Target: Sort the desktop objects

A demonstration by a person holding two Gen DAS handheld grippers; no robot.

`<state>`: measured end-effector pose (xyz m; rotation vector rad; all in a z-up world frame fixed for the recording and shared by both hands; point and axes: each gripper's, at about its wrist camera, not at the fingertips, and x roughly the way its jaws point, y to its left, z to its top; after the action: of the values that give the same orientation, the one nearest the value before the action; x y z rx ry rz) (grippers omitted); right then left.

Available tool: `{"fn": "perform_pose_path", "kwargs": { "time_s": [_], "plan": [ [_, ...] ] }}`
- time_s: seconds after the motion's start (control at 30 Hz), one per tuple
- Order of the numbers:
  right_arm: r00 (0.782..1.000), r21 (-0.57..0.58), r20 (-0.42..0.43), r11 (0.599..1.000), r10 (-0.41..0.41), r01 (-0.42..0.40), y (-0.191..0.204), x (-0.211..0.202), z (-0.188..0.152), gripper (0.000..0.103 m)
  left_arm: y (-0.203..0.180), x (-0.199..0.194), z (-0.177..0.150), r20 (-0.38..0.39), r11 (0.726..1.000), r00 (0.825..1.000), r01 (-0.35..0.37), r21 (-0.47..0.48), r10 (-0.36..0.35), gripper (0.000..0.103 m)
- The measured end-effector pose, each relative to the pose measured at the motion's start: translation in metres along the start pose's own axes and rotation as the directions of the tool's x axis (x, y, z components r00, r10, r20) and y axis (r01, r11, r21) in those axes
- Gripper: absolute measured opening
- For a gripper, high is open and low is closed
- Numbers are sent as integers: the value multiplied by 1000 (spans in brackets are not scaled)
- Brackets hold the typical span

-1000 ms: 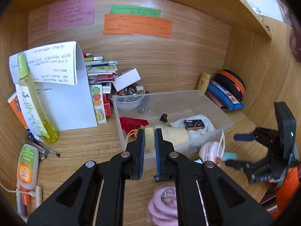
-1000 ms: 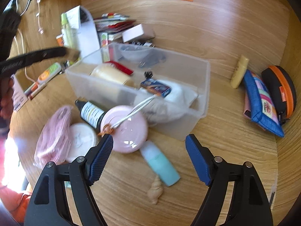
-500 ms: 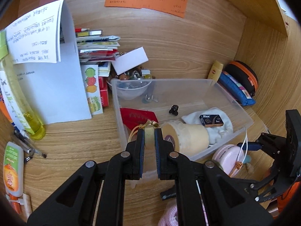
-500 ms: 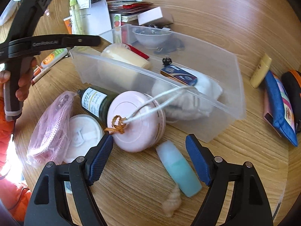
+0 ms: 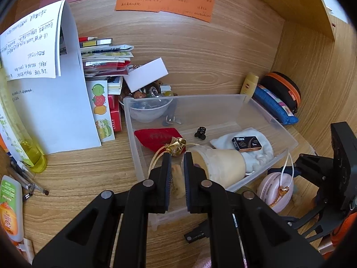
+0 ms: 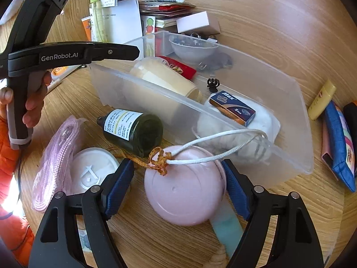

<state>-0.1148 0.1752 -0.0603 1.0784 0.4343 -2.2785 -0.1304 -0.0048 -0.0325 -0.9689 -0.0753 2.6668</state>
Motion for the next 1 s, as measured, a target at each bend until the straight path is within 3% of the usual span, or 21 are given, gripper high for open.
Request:
{"fn": "perform_pose_path", "kwargs": {
  "time_s": [0.13,0.2,0.3,0.47,0.53,0.73,1.0],
  "plan": [
    [1000,24,-7,1000,10,-10,-1,-1,-3,72,-1,-3,-2,1,1000,1000,8,3,-8,19],
    [1000,33,-16,999,5,-4,-2,-3,-6,64,-4,-7,-4,5,1000,1000,6,17,-6,25],
    [1000,64,-20,998,8,-7,-5,-7,-14,63,-12,-16,-9,18,999,1000,8,34,-9,34],
    [1000,95,-12,995,-8,9,-6,-14,-25,63,-26,-28,-19,13,997,1000,24,71,-25,38],
    [1000,102,-9,995,-9,10,-7,-15,-27,63,-35,-34,-24,21,995,1000,8,102,-10,48],
    [1000,131,20,991,5,-7,-10,-27,-31,63,-55,-42,-34,2,987,1000,20,162,-21,50],
    [997,142,74,990,11,-22,-14,-46,-35,63,-67,-17,-46,-97,985,995,43,165,-27,50]
  ]
}}
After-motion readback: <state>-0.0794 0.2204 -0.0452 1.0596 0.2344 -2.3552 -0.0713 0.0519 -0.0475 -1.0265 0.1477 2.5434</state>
